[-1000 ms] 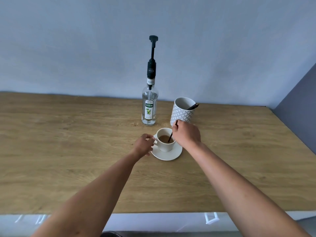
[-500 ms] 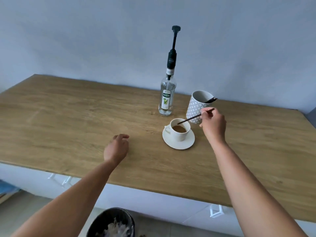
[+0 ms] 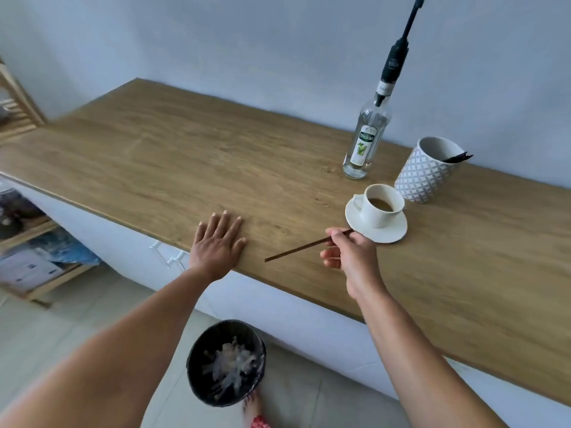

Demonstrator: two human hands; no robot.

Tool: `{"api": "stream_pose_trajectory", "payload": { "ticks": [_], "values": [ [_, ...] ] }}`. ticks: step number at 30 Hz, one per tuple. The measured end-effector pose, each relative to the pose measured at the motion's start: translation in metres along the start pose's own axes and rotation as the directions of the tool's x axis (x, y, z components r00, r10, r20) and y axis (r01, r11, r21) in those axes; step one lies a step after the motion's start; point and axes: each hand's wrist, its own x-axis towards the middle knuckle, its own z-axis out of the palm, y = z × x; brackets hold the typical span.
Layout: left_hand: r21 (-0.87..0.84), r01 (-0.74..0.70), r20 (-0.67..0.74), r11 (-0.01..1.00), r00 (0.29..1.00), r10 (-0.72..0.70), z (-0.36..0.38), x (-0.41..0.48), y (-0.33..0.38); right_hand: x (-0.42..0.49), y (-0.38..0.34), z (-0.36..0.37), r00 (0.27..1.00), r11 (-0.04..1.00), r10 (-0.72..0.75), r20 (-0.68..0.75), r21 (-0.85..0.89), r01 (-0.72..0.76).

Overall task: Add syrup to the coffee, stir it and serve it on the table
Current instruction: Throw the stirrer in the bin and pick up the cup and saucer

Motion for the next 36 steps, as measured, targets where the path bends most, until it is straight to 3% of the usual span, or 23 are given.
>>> {"api": "stream_pose_trajectory", "payload": {
  "ticks": [10, 23, 29, 36],
  "values": [
    [-0.019, -0.028, -0.016, 0.999, 0.999, 0.027, 0.002, 0.002, -0.004, -0.051, 0.109, 0.069, 0.991, 0.937, -0.039, 0.129, -0.340, 0.081],
    [0.002, -0.171, 0.019, 0.985, 0.985, 0.171, -0.001, 0.004, -0.022, -0.061, 0.203, 0.126, 0.992, 0.824, 0.126, 0.025, -0.559, -0.090],
    [-0.008, -0.182, 0.016, 0.983, 0.983, 0.182, -0.001, 0.004, -0.023, -0.064, 0.230, 0.127, 0.960, 0.691, 0.279, 0.023, -0.699, -0.184],
    [0.005, -0.180, 0.031, 0.984, 0.983, 0.179, -0.004, 0.002, -0.023, -0.065, 0.214, 0.119, 0.989, 0.696, 0.143, 0.045, -0.715, -0.068]
  ]
}}
